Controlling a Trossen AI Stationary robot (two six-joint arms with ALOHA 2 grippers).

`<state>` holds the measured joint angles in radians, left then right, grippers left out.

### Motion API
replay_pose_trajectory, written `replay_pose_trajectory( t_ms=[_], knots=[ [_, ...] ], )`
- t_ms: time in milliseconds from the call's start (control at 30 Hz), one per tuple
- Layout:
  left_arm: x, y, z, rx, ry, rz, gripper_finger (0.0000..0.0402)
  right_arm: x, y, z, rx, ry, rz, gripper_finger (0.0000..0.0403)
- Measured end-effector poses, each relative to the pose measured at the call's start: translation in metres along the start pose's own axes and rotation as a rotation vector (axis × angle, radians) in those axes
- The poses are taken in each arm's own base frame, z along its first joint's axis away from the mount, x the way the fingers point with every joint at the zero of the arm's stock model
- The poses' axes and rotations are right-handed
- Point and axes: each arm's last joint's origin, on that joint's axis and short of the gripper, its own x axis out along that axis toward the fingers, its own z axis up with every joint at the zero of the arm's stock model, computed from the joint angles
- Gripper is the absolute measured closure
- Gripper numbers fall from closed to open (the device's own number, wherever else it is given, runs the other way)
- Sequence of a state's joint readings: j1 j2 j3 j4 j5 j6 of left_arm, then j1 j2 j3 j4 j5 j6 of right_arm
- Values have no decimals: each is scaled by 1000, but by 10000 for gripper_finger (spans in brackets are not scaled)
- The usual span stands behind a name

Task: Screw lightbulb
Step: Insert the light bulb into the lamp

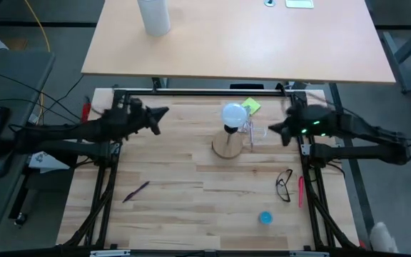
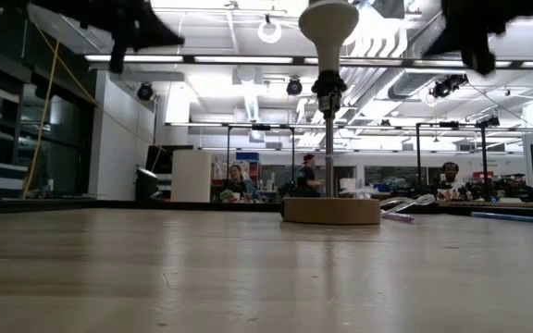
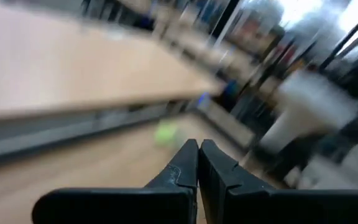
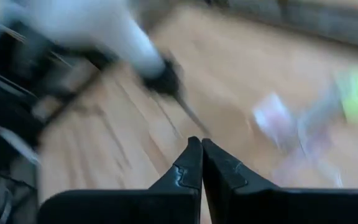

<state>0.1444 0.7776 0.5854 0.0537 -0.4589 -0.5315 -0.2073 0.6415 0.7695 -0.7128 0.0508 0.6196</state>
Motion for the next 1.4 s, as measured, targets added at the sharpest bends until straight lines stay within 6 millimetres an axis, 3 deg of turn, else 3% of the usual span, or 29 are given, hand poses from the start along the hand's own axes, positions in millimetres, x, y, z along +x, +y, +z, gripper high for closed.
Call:
replay_pose_trajectory(
  t_ms=[100, 233, 300, 500, 800, 1067, 1400],
  knots=[
    [8, 8, -23, 21, 177, 106, 402, 29, -13, -22, 106, 118, -53, 403],
    [14, 16, -43, 30, 339, 185, 402, 69, -32, -51, 276, 152, -108, 403],
    [17, 15, -45, 34, 361, 169, 402, 85, -40, -61, 352, 124, -119, 403],
    [20, 9, -41, 61, 337, 81, 402, 121, -52, -63, 477, 29, -185, 403],
    [20, 7, -40, 67, 345, 43, 402, 161, -60, -57, 521, 94, -299, 403],
    [16, 7, -39, 83, 361, 8, 401, 184, -69, -59, 528, 179, -338, 403],
    [11, 9, -37, 93, 376, 12, 402, 207, -56, -64, 525, 216, -309, 403]
  ],
)
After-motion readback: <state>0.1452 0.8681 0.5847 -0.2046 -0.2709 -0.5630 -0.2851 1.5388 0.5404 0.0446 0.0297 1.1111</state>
